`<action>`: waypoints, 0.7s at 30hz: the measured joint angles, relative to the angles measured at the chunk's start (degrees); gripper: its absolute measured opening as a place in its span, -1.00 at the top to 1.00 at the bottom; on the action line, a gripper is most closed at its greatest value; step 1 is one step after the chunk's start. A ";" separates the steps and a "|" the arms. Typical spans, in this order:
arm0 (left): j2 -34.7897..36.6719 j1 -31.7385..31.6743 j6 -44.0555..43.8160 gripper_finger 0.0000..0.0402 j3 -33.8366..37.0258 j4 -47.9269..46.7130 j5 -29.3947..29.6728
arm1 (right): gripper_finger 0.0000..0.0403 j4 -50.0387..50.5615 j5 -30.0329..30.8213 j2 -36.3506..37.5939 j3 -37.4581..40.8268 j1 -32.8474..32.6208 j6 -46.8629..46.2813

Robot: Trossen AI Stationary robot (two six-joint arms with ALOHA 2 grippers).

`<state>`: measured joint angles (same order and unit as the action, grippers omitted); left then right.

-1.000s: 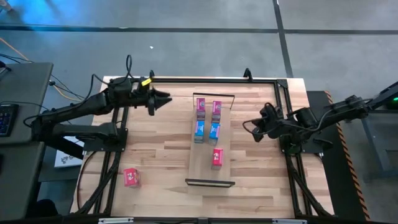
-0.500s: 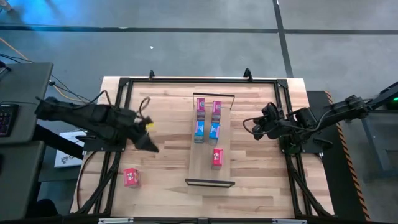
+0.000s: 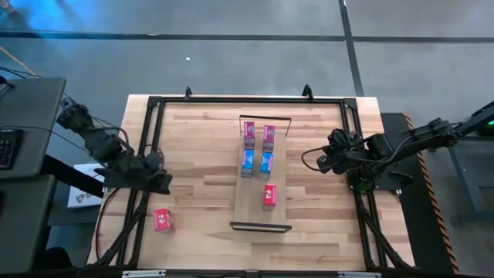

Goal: Stack cereal on shelf
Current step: Put the red cereal box on the shelf aligned with the other red cereal box

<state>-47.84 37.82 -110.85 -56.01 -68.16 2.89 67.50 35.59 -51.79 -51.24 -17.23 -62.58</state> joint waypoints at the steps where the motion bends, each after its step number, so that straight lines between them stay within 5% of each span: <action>1: -1.35 1.54 -2.31 -0.08 -1.19 -1.92 0.39 | 1.00 0.37 0.18 0.00 0.00 0.00 0.02; 13: -17.90 15.80 -23.07 0.09 -4.11 -4.76 -3.31 | 1.00 1.10 1.38 0.00 0.00 0.00 4.09; 21: -22.87 15.51 -25.08 0.12 -4.11 0.89 -2.70 | 1.00 1.07 1.27 0.00 0.00 0.00 4.10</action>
<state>-70.71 53.33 -135.92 -60.12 -67.27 0.19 68.58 36.86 -51.79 -51.24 -17.23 -58.48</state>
